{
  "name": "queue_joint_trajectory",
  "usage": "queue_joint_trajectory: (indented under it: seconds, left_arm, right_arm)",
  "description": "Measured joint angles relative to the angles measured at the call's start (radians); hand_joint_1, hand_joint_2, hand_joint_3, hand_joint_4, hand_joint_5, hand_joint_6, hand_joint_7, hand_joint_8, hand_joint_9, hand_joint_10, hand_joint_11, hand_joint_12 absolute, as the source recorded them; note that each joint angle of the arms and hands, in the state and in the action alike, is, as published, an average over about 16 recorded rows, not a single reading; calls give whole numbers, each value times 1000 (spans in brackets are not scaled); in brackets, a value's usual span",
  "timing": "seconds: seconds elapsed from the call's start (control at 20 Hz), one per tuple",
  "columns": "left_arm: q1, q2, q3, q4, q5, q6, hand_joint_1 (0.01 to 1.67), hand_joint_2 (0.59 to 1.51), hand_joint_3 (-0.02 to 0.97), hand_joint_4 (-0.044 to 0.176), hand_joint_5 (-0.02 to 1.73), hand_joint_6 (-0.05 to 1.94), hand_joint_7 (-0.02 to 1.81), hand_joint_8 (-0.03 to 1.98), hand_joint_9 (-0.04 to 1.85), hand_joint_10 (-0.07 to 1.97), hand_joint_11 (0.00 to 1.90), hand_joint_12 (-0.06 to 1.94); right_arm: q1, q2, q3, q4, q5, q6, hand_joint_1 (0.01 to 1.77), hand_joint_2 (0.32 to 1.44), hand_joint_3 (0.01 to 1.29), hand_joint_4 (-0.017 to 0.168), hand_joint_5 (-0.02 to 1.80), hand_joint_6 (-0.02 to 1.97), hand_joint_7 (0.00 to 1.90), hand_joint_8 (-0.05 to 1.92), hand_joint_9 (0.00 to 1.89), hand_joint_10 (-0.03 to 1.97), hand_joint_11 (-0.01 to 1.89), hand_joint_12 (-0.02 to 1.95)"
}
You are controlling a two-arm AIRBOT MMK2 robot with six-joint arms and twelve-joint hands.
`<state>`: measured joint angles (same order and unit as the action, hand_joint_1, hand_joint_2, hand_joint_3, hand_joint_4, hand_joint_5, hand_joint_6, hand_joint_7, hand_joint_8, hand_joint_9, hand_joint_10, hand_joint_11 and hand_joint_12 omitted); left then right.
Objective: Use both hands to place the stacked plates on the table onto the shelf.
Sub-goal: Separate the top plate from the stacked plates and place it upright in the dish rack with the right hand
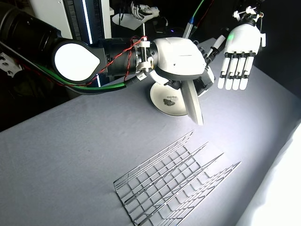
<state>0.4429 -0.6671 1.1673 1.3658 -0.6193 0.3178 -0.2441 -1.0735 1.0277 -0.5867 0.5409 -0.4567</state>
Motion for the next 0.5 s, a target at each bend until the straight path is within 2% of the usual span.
queue_joint_trajectory:
  seconds: [0.2,0.5]
  left_arm:
    - [0,8,-12,-9,22,34,22,1056,15,-1,119,1,128,13,116,12,75,106]
    - [2,12,-21,22,37,42,21,1053,12,-1,114,1,119,13,108,11,65,114]
  right_arm:
    - [22,-1,-1,105,-28,17,1349,1025,15,-4,898,1047,1013,896,906,1173,770,1232]
    - [53,-2,-1,252,-72,36,1352,1024,14,-7,912,1013,1032,866,920,1145,792,1209]
